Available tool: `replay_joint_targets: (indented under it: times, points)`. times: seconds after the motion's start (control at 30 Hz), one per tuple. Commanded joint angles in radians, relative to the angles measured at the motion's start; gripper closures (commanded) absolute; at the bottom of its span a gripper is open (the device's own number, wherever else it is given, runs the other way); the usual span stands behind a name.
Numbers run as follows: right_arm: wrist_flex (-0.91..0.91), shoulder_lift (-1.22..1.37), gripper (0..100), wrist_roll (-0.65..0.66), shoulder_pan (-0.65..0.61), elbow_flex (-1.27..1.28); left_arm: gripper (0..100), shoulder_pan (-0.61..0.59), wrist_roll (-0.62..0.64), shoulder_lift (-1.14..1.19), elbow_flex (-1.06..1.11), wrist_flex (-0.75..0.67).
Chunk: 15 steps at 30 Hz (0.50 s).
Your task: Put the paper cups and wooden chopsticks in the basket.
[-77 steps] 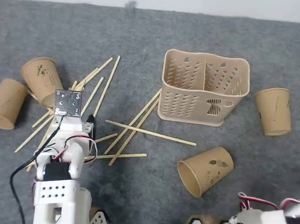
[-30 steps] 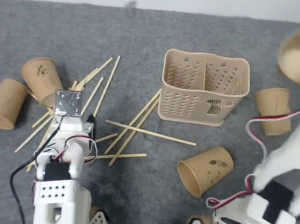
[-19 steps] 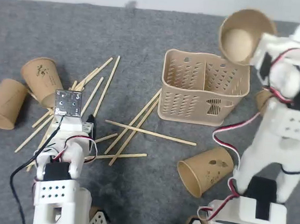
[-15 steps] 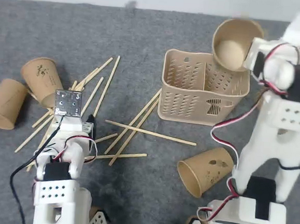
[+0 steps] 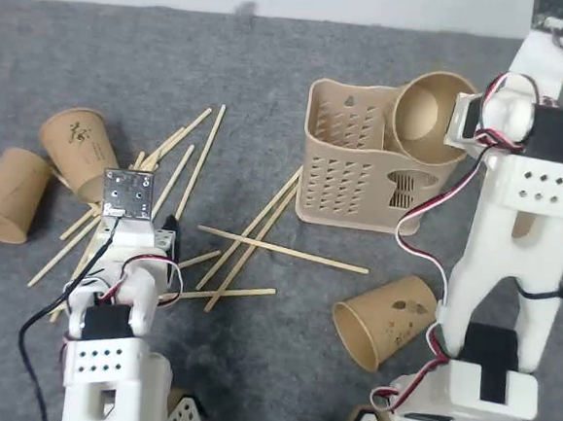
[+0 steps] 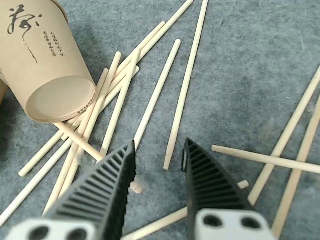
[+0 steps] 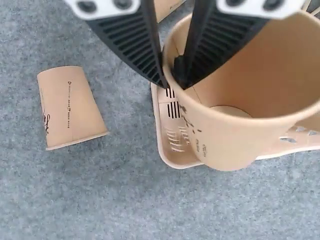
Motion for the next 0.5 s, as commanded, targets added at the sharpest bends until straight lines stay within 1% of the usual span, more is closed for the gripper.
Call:
replay_joint_targets:
  times: [0.0, 0.2, 0.47]
  points:
    - [0.035, -0.070, 99.1, 0.023, 0.019, -0.048, 86, 0.000, -0.011, -0.014, -0.005, -0.026]
    - [0.035, -0.120, 99.1, 0.048, 0.012, -0.063, 86, -0.003, -0.011, -0.014, -0.005, -0.026]
    - [0.038, -0.119, 99.1, 0.052, 0.015, -0.058, 86, -0.003, -0.011, -0.014, -0.005, -0.026]
